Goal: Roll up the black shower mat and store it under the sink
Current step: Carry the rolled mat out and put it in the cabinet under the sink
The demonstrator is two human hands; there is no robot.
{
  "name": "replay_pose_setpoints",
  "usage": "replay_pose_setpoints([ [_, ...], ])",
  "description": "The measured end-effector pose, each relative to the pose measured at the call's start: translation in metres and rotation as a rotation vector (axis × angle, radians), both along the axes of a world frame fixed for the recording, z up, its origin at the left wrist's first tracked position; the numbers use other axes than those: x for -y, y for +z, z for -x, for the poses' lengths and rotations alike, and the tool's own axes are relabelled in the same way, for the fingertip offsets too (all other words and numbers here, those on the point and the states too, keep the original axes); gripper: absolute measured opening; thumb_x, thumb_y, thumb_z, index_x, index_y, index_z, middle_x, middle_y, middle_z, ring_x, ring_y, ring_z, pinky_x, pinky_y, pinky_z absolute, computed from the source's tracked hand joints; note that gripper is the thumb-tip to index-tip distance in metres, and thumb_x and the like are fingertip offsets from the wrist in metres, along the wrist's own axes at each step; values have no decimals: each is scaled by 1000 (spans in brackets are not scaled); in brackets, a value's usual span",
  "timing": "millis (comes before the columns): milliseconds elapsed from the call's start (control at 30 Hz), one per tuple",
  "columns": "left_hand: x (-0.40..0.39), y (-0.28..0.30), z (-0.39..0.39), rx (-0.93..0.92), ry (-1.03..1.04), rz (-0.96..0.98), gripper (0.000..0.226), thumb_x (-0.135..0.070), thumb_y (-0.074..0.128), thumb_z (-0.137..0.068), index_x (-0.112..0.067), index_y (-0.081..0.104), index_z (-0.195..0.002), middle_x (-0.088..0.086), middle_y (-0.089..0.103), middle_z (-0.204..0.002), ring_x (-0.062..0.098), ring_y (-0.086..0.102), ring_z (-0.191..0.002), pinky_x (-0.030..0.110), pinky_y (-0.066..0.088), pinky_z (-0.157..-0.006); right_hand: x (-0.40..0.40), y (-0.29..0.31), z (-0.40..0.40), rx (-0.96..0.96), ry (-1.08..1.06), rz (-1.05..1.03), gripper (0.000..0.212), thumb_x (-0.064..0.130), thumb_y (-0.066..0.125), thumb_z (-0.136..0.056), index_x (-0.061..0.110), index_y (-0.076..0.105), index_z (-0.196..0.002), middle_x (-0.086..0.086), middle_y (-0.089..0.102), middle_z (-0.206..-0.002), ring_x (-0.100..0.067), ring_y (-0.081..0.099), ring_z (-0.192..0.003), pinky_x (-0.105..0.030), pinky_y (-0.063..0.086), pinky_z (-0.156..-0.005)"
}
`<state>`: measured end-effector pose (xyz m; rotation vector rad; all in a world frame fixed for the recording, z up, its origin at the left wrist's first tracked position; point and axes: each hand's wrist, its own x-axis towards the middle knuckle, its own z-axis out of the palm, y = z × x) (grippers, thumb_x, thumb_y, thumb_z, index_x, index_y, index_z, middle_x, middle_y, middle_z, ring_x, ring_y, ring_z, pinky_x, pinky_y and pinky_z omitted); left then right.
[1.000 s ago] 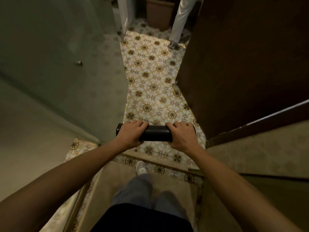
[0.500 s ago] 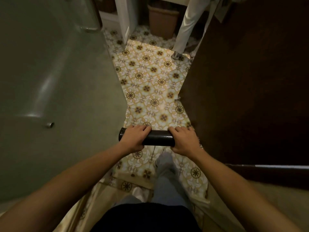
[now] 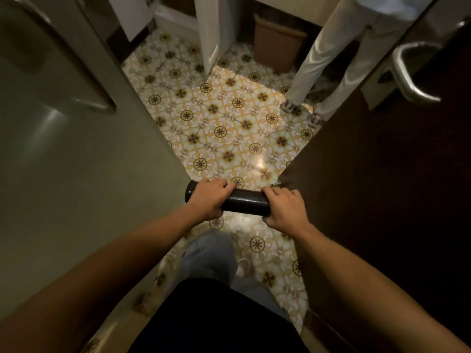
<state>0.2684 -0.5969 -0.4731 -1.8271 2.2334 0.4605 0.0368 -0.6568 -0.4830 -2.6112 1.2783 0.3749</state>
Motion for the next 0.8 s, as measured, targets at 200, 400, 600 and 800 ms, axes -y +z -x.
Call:
replay_pose_setpoints([
  [200, 91, -19, -28, -18, 103, 1, 59, -30, 71, -71, -23, 42, -122, 2, 57, -110, 26, 55, -100, 43, 44, -83, 109, -12, -32, -10, 80, -4, 62, 43, 72, -65, 27, 46, -118, 1, 65, -108, -26, 61, -99, -41, 45, -82],
  [400, 186, -42, -77, -69, 217, -57, 60, -30, 71, -71, -24, 41, -122, 2, 57, -112, 25, 54, -101, 44, 45, -87, 220, -28, -90, -39, 163, -28, 59, 42, 70, -68, 26, 47, -120, 0, 65, -108, -27, 61, -99, -46, 40, -90],
  [600, 277, -35, -136, -81, 291, -60, 62, -31, 74, -68, -25, 42, -120, 2, 58, -110, 25, 57, -98, 41, 47, -82, 317, -20, -156, -65, 209, -6, 60, 41, 71, -66, 24, 48, -118, -1, 66, -104, -28, 62, -95, -46, 41, -88],
  [800, 359, -32, -196, -55, 357, -67, 66, -30, 74, -69, -24, 40, -125, 2, 57, -110, 26, 56, -99, 40, 45, -84, 413, -17, -224, -56, 274, -8, 56, 39, 69, -68, 22, 48, -117, -1, 65, -102, -29, 61, -93, -45, 40, -86],
])
